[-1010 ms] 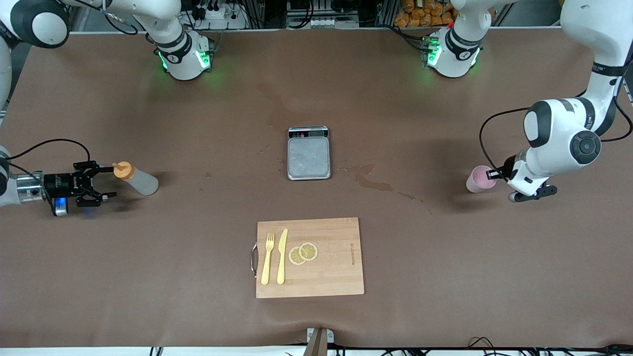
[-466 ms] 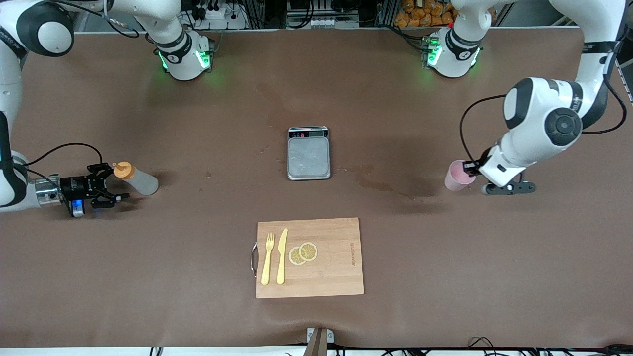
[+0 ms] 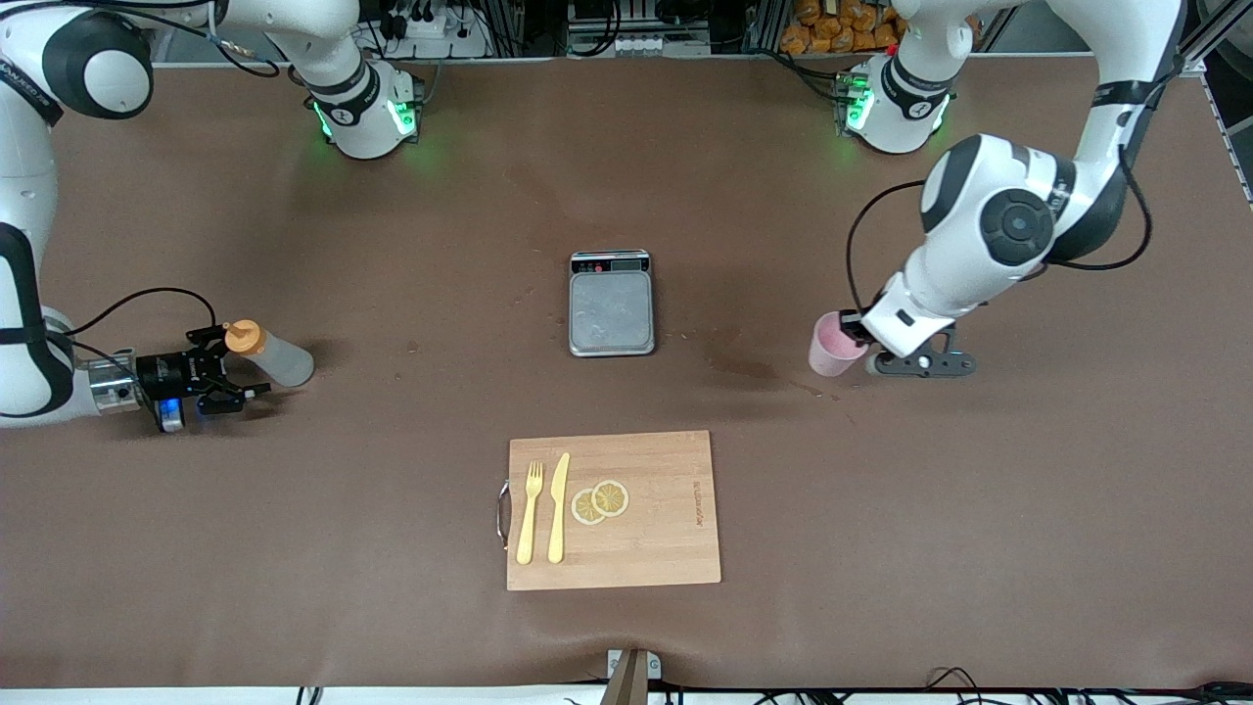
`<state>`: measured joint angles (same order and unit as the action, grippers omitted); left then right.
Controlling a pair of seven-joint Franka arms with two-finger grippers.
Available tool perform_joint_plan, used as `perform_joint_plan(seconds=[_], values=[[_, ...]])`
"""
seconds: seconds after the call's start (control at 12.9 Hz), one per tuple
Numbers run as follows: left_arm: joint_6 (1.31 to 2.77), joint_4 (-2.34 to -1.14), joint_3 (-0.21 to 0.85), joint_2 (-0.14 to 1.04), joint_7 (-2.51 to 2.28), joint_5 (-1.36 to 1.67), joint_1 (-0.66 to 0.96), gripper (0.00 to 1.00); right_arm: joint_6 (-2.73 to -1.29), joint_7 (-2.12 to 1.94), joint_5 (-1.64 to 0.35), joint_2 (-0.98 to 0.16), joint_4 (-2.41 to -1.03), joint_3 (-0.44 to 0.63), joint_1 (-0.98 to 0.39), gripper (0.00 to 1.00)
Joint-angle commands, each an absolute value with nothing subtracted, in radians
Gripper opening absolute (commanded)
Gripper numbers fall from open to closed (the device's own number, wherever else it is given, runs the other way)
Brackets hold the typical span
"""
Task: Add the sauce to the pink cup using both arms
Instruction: 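Lift the pink cup and carry it to the metal tray with the left gripper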
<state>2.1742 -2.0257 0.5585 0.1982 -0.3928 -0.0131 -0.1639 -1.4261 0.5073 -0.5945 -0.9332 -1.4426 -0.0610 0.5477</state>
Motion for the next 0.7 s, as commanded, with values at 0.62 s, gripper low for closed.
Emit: perform_joint_plan(seconds=[0.62], values=[[2.155,-1.850,0.565,0.380,-0.931,-0.023,0.132,0.00,-1.428,0.529,-0.630,-0.957,-1.456,-0.066,0.515,0.98]])
